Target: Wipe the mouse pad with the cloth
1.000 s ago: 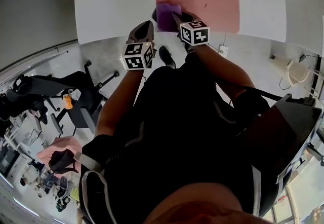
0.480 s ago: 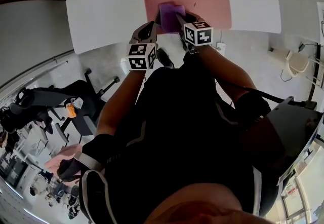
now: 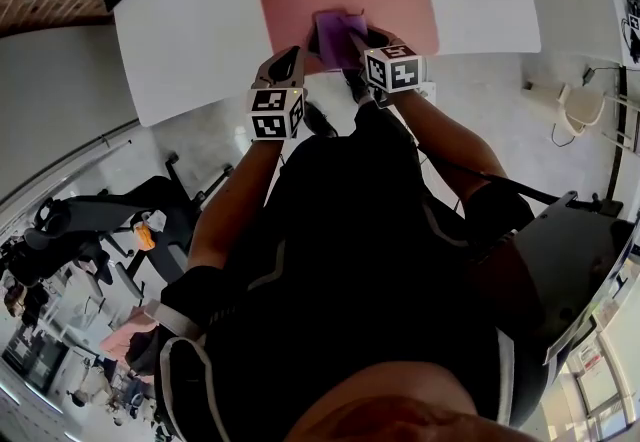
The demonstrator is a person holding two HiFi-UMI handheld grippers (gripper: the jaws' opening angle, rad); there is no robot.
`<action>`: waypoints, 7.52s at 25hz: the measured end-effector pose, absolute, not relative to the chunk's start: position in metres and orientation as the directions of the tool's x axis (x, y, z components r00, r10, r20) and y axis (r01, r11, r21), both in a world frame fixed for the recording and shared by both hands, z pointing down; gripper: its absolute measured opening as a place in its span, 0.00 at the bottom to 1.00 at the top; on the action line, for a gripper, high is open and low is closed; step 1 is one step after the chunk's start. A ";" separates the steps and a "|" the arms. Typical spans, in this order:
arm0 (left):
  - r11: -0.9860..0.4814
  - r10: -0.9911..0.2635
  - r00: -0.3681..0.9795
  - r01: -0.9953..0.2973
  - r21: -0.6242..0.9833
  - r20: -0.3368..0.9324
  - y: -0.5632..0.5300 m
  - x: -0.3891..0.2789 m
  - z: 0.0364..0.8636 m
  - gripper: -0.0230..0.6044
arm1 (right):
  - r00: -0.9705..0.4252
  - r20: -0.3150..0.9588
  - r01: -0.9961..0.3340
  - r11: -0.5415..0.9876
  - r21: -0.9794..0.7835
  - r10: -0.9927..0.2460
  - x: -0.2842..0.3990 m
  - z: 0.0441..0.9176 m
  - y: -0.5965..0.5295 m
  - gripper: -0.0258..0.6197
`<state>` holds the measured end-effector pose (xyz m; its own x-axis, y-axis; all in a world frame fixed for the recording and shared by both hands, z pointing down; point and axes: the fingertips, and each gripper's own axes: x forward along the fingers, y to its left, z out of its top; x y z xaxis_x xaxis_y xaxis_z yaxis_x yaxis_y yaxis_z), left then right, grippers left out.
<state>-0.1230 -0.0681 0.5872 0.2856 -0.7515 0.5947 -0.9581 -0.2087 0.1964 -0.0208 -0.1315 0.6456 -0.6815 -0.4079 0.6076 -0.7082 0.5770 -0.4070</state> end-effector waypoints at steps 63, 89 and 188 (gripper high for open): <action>-0.374 -0.729 0.416 -0.907 0.192 0.545 -0.181 -0.056 0.552 0.04 | -0.132 0.662 -0.983 0.181 0.006 -0.738 0.235 0.595 -0.279 0.13; -0.111 -0.789 0.227 -0.967 0.230 0.570 -0.152 -0.147 0.564 0.04 | -0.320 0.770 -0.868 0.496 -0.005 -0.552 0.084 0.661 -0.271 0.13; 0.099 -0.809 0.023 -0.980 0.174 0.587 -0.149 -0.233 0.547 0.04 | -0.752 0.619 -0.571 0.694 -0.439 -0.227 -0.208 0.633 -0.298 0.13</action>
<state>-0.2326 -0.1486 0.5471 0.0226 -0.8091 0.5872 -0.9797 0.0990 0.1742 -0.2084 -0.2981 0.6333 -0.7516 -0.2271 0.6193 -0.5710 0.6940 -0.4385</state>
